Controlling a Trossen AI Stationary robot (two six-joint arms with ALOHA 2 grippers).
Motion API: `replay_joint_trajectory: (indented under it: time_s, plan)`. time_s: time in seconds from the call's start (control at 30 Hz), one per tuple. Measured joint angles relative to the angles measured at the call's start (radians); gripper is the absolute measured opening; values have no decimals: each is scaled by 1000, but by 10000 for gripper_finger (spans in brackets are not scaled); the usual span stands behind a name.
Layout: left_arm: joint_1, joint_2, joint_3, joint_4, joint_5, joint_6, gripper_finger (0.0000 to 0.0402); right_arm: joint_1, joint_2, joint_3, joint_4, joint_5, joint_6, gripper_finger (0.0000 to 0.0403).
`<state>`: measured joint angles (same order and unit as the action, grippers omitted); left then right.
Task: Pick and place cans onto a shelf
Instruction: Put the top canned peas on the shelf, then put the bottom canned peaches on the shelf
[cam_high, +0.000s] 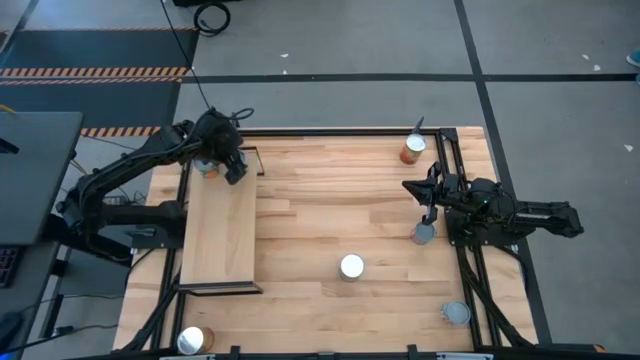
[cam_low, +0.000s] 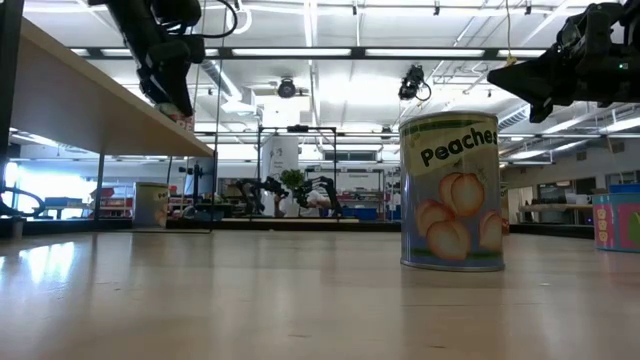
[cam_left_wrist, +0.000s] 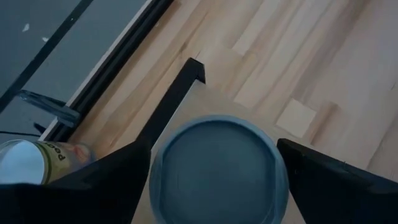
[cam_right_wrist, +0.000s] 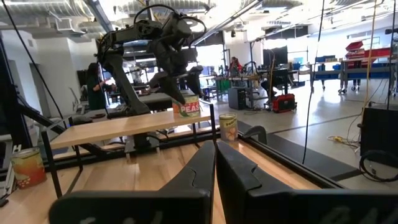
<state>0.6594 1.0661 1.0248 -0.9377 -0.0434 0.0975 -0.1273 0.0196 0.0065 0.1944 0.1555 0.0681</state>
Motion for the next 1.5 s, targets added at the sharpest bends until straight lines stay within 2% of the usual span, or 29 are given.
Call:
replay_joint_trajectory:
  time_s: [0.33,0.63,0.83,0.97,1.13,1.33,1.5]
  plan:
    - [0,0,8,27,0,-4,352,0,0,0,0,0,0,20]
    - [-1,0,154,-11,0,-13,352,0,0,0,0,0,0,20]
    - [-30,-8,216,-20,26,-90,347,0,0,0,0,0,0,20]
    - [-94,-7,221,-27,43,-129,337,0,0,0,0,0,0,20]
    - [-259,1,220,73,73,-179,318,0,0,0,0,0,0,20]
    - [-425,67,211,233,-6,-231,309,0,0,0,0,0,0,20]
    - [-544,131,211,318,-14,-296,309,0,0,0,3,0,0,20]
